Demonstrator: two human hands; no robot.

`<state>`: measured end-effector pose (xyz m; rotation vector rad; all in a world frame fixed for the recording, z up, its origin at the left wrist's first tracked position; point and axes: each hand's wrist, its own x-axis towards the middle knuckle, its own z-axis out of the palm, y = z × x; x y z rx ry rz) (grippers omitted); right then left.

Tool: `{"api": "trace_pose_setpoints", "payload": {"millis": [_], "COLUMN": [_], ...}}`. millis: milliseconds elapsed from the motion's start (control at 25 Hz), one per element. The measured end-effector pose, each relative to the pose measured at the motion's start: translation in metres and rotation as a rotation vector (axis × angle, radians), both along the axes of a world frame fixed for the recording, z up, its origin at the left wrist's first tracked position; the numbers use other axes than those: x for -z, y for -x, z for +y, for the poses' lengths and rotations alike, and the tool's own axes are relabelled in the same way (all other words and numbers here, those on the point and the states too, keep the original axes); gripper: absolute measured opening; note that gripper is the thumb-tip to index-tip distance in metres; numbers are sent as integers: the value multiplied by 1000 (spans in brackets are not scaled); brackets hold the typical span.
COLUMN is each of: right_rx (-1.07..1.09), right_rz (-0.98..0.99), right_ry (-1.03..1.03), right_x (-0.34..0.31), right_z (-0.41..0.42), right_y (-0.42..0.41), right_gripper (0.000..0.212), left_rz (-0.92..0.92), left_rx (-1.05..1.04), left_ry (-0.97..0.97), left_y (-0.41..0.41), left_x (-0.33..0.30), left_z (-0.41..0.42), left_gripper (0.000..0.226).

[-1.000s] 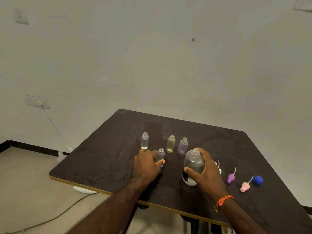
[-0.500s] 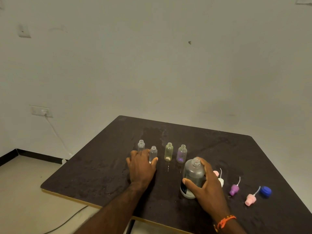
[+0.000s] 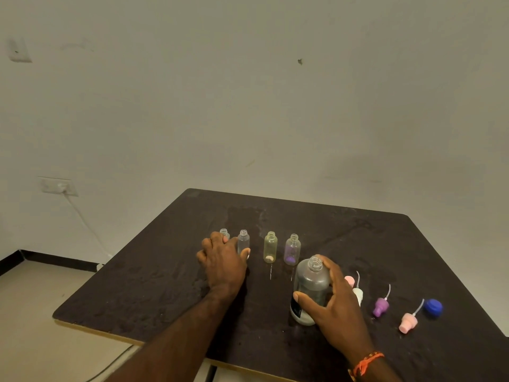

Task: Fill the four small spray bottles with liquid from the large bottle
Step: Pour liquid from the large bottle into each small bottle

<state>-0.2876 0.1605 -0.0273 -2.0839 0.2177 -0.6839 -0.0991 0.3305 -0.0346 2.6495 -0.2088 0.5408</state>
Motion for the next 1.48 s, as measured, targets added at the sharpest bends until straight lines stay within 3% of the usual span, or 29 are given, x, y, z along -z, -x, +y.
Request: {"api": "trace_pose_setpoints", "payload": {"millis": [240, 400, 520, 680, 800, 920, 1080, 1320, 1480], "right_rx": [5, 20, 26, 41, 48, 52, 54, 49, 65], "right_rz": [5, 6, 9, 14, 9, 10, 27, 60, 92], "right_ry": [16, 21, 11, 10, 25, 29, 43, -16, -39], "right_x": [-5, -7, -6, -5, -2, 0, 1, -8, -16], "right_z": [2, 6, 8, 6, 4, 2, 1, 5, 12], "right_y": [1, 2, 3, 2, 0, -2, -3, 2, 6], "right_gripper": [78, 79, 79, 80, 80, 82, 82, 80, 79], "left_rz": [-48, -247, -165, 48, 105, 149, 148, 197, 187], "left_rx": [0, 216, 349, 268, 260, 247, 223, 385, 395], "left_ry": [90, 59, 79, 207, 228, 293, 323, 248, 149], "left_y": [12, 31, 38, 40, 31, 21, 18, 46, 64], "left_x": [-6, -7, -12, -24, -22, -14, -12, -23, -26], "left_z": [8, 1, -23, -58, -73, -79, -75, -38, -4], "left_gripper": [48, 30, 40, 69, 73, 60, 24, 11, 20]}}
